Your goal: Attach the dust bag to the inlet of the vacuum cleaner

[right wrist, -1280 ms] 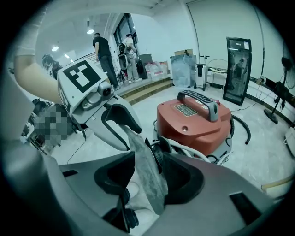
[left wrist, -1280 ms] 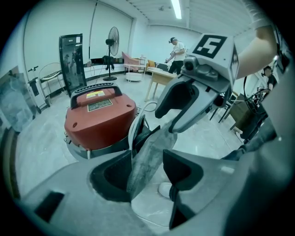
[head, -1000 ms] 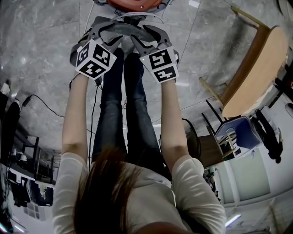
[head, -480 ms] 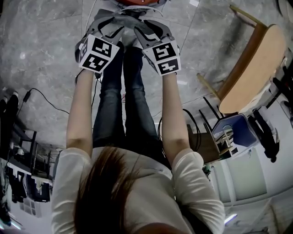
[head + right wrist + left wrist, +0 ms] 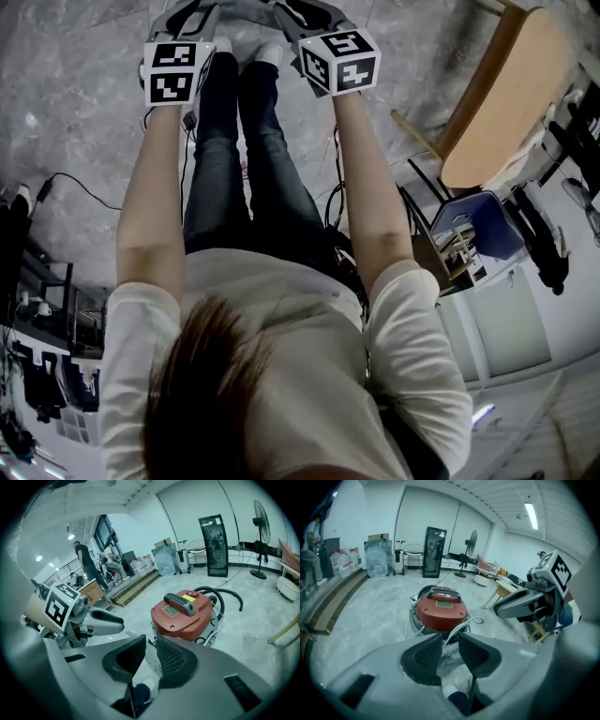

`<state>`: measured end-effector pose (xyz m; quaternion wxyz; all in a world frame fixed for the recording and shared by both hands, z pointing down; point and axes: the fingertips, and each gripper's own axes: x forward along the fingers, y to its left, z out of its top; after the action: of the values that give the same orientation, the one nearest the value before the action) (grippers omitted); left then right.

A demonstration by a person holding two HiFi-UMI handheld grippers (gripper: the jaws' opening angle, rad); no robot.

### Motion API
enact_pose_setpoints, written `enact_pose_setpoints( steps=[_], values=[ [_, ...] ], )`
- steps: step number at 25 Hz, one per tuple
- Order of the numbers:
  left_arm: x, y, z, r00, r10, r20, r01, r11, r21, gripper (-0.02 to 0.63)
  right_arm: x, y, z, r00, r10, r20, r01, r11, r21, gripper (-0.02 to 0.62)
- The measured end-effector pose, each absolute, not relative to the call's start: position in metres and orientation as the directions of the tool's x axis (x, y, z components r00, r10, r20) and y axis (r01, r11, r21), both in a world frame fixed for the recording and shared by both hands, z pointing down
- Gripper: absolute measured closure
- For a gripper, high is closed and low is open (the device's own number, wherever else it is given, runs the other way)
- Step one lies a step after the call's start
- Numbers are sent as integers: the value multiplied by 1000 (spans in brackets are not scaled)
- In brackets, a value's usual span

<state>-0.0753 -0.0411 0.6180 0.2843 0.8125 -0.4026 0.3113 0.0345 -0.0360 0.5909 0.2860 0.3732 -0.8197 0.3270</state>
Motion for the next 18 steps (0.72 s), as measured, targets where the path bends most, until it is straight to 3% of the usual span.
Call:
enact_pose_setpoints(
  steps=[10, 14, 18],
  values=[
    [-91, -25, 608, 445, -460, 768, -873, -413, 259, 492, 11, -35, 569, -573, -404, 713, -780, 537, -322, 540],
    [-101, -29, 595, 424, -477, 770, -887, -392, 246, 560, 8, -38, 553, -566, -412, 714, -783, 541, -308, 566],
    [-101, -33, 578, 405, -498, 767, -895, -386, 221, 588, 16, -40, 535, -559, -430, 709, -791, 533, -301, 592]
  ],
)
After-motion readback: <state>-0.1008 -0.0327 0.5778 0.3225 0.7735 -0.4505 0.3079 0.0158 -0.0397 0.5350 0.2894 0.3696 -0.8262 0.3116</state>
